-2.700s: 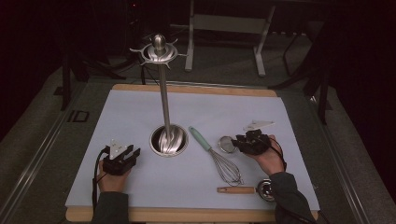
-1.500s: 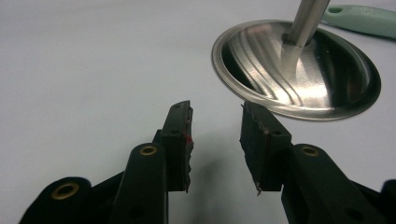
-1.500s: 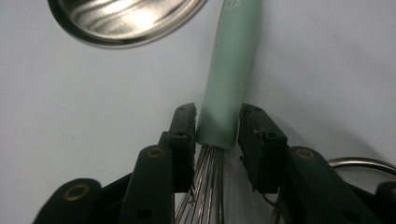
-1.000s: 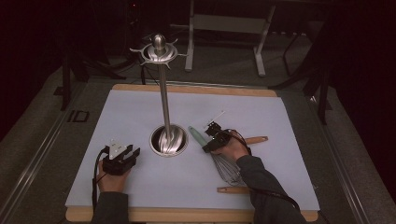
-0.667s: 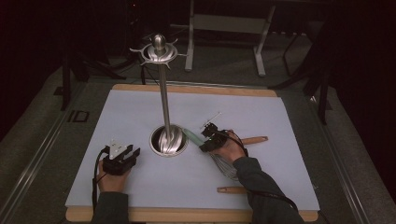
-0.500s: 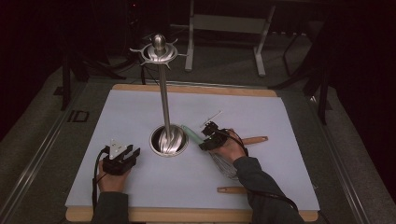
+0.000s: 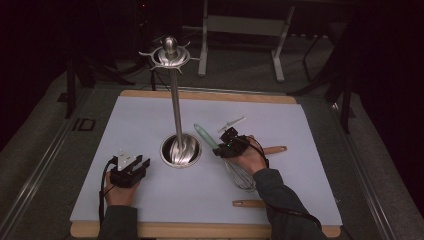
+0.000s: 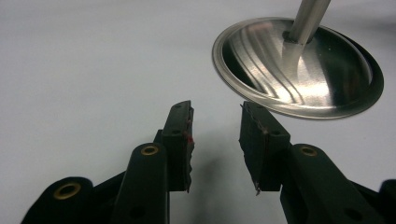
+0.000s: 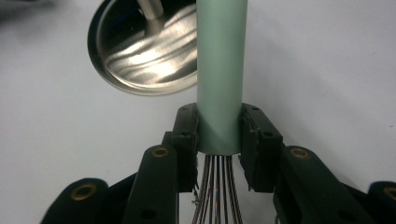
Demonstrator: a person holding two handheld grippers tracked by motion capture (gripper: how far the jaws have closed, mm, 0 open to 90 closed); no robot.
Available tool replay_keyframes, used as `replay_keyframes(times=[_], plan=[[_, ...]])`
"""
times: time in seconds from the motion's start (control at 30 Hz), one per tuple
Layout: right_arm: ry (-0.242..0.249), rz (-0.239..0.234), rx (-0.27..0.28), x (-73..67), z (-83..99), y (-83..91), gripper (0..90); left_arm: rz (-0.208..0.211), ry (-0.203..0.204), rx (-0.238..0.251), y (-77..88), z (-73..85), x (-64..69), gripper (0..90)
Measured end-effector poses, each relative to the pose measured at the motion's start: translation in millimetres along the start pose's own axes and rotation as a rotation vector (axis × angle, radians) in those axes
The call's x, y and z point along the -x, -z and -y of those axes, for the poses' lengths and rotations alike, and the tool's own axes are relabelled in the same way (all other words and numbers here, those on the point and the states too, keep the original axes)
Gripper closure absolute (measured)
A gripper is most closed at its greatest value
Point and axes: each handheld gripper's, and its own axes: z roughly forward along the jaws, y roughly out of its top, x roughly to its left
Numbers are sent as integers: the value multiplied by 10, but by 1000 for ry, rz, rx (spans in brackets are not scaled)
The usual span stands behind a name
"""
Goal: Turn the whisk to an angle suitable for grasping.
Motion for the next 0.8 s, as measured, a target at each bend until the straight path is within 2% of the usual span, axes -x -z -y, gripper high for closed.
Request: replay_keyframes(times=[0.4,0.8], plan=[[-8,9,93,-38,-22,180,695,-1,-2,-1,-2,-1,2,643],[-15,16,161,-106,-45,316,695,-2,2,-1,-2,-1,0,641]])
